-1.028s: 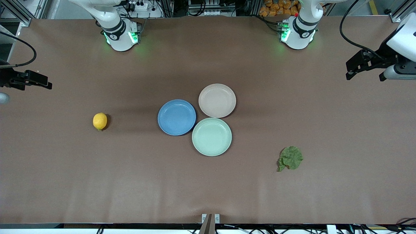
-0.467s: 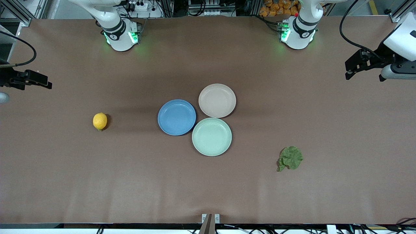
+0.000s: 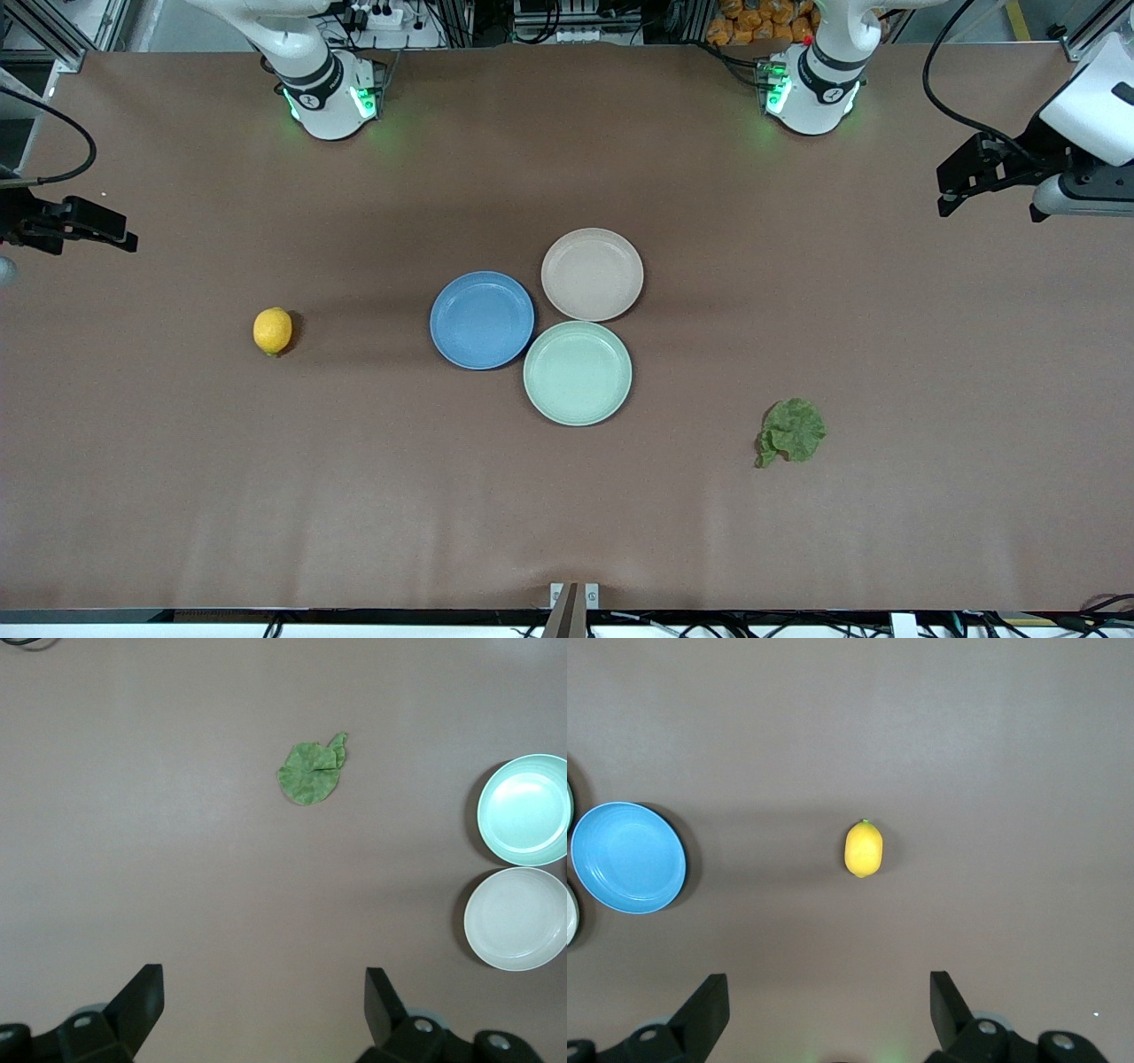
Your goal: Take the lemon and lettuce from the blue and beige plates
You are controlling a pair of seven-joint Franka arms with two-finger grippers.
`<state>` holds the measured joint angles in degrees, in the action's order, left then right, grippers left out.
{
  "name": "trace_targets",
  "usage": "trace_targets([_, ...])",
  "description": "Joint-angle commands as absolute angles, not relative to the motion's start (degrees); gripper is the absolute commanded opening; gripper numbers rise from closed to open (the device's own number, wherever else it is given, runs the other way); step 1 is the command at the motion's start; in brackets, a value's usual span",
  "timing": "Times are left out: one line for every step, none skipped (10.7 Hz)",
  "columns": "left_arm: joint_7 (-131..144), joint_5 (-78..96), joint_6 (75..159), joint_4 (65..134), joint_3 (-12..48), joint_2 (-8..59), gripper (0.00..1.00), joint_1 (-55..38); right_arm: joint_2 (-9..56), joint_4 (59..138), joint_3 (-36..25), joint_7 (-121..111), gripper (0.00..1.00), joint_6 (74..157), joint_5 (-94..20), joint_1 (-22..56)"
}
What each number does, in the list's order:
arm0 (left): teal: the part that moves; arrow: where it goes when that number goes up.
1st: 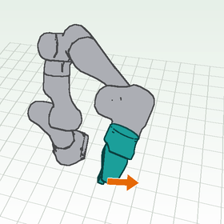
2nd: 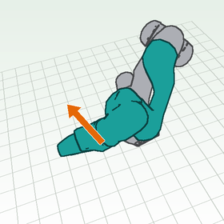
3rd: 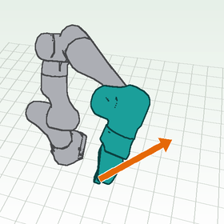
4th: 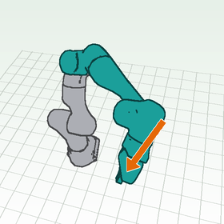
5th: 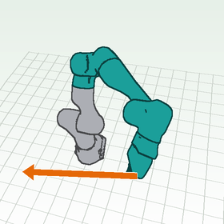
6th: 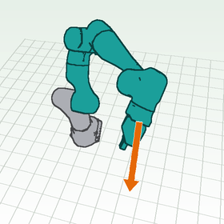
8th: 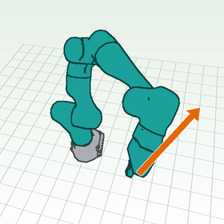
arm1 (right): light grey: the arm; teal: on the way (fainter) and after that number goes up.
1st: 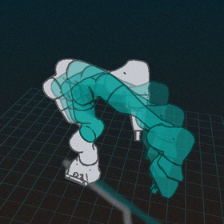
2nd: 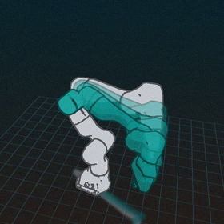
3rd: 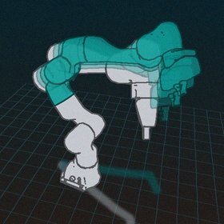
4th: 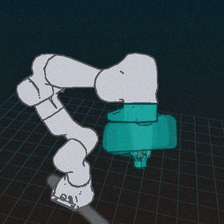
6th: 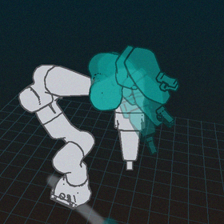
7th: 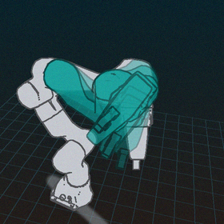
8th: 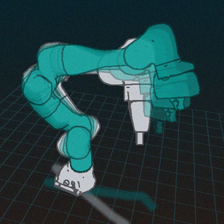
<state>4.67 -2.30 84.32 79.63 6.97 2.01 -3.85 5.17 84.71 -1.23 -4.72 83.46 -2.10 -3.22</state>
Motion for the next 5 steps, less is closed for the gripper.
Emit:
trace_targets([4.04, -2.55, 84.38, 79.37, 6.94, 1.67, 1.00, -4.04, 3.96, 85.87, -1.49, -3.69, 1.00, 83.50, -1.32, -2.20])
trace_targets([4.04, -2.20, 84.38, 79.37, 6.86, 1.67, 1.00, -4.04, 3.96, 85.87, -1.49, -3.69, 1.00, 83.32, -1.32, -2.20])
trace_targets([4.04, -2.11, 84.38, 79.37, 6.86, 1.67, 1.00, -4.04, 3.96, 85.87, -1.58, -3.69, 1.00, 83.32, -1.32, -2.02])
trace_targets([4.04, -2.11, 84.38, 79.37, 6.86, 1.67, 1.00, -4.04, 3.96, 86.04, -1.67, -3.69, 1.00, 83.32, -1.32, -1.59])
trace_targets([4.04, -2.11, 84.38, 79.37, 6.86, 1.67, 1.00, -4.04, 3.96, 86.04, -1.93, -3.60, 1.00, 82.97, -1.32, -1.23])
